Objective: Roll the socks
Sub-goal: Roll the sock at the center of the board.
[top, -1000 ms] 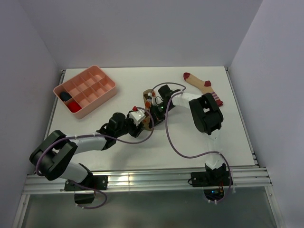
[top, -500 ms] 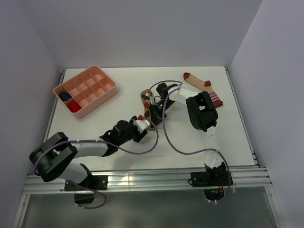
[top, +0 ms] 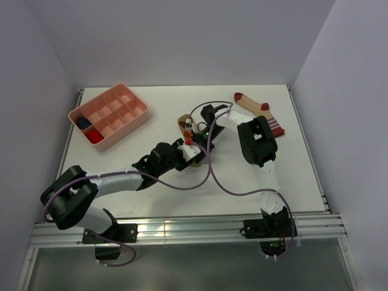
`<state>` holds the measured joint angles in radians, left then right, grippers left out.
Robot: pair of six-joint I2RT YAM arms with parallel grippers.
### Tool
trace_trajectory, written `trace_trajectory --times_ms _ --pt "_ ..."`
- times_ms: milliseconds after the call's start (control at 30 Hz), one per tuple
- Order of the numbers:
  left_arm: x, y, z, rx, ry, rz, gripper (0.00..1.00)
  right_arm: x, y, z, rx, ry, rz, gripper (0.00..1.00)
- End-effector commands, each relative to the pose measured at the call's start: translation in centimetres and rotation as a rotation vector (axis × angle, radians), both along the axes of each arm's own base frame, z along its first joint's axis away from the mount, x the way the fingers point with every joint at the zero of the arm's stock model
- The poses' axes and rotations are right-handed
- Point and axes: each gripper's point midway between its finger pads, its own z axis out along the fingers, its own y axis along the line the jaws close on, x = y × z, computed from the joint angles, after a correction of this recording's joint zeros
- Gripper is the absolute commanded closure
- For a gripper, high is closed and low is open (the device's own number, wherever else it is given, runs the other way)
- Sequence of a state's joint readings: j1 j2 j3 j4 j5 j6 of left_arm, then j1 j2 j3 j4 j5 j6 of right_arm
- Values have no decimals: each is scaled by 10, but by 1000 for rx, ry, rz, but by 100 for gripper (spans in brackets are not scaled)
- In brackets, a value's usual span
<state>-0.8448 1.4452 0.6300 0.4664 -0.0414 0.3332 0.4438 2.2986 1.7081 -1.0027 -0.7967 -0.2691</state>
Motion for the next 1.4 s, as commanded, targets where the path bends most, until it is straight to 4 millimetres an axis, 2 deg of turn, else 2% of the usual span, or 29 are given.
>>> trace_trajectory --times_ms 0,333,467,567,600,667,833,1200,1367 --pt "-7 -10 -11 69 -2 -108 42 13 -20 -21 -74 -59 37 100" --pt "-14 -12 -32 100 22 -143 40 13 -21 -22 -74 -41 50 100" --pt "-14 -20 -38 102 47 -163 39 13 -24 -20 -76 -45 54 100" --pt "-21 -26 -52 102 114 -186 39 12 -23 -16 -62 -52 56 100" --pt "-18 -27 -50 85 102 -178 39 13 -23 -16 -59 -54 54 100" --pt "-18 -21 -55 93 98 -159 39 13 -23 -16 -53 -52 53 100" --pt "-17 -23 -65 112 107 -169 39 13 -23 -18 -53 -52 49 100" --pt "-18 -25 -71 93 104 -173 40 11 -25 -23 -65 -34 46 100" --pt "-19 -25 -76 86 115 -171 40 12 -23 -18 -53 -45 45 100"
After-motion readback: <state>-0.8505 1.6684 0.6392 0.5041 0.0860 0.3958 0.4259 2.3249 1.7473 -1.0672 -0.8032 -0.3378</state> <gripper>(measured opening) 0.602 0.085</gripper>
